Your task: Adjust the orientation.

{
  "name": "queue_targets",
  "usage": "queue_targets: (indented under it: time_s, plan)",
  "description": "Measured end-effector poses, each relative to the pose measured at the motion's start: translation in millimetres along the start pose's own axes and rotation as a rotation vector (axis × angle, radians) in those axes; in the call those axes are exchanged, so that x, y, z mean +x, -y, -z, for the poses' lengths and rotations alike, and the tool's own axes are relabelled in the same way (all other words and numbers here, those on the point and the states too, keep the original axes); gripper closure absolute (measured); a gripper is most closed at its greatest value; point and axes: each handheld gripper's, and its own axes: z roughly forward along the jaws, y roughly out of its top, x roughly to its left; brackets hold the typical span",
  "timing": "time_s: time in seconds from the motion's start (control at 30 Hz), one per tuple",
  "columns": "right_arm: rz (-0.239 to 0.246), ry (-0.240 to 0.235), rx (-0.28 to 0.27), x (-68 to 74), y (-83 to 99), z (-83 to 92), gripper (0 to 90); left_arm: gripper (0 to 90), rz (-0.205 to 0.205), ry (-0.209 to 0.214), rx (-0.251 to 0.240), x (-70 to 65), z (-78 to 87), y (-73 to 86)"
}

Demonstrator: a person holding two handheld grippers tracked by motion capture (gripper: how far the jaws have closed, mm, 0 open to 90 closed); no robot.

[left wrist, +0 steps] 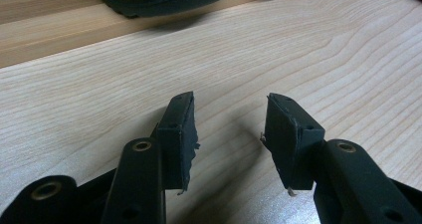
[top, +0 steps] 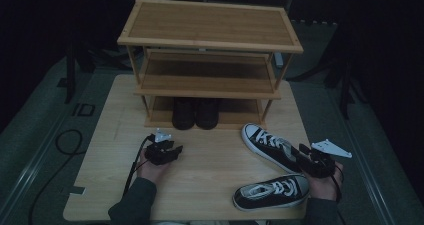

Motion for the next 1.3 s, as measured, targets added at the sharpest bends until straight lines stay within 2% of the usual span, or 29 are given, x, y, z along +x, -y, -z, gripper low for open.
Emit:
queue_targets:
  time_s: [0.13, 0.23, 0.33, 0.43, 0.6, 0.77, 1.0, 1.3]
  plan:
    - [0.031, -0.025, 0.009, 9.8, -2.2, 1.1, 63.8, 55.2, 0.006, 0.007, -0.007, 0.9, -0.2, 0.5]
    - [0.054, -0.071, 0.026, 15.5, -3.6, 0.9, 74.2, 55.1, 0.008, 0.007, -0.007, 1.8, -0.8, -0.3]
    - [0.070, -0.090, 0.037, 20.6, -3.8, 1.7, 77.6, 55.1, 0.008, 0.007, -0.007, 1.9, -1.0, -0.4]
    - [0.068, -0.095, 0.041, 21.7, -3.5, 2.7, 77.6, 55.0, 0.003, 0.000, -0.006, 0.7, -1.0, -0.2]
    - [0.052, -0.069, 0.053, 16.4, -1.1, 3.1, 81.1, 54.7, 0.004, -0.001, -0.006, 0.4, -0.9, -0.1]
    - [0.046, -0.061, 0.086, 9.5, 0.3, -7.1, 86.8, 54.7, 0.007, -0.002, -0.007, 0.2, -0.9, -0.1]
    - [0.081, -0.085, 0.109, 9.8, -8.4, -20.9, 85.3, 54.5, 0.005, -0.003, -0.005, 0.0, -0.8, 0.0]
    - [0.079, -0.092, 0.162, 10.3, -10.9, -35.6, 73.8, 53.9, 0.005, -0.002, -0.007, -0.7, -0.9, 0.2]
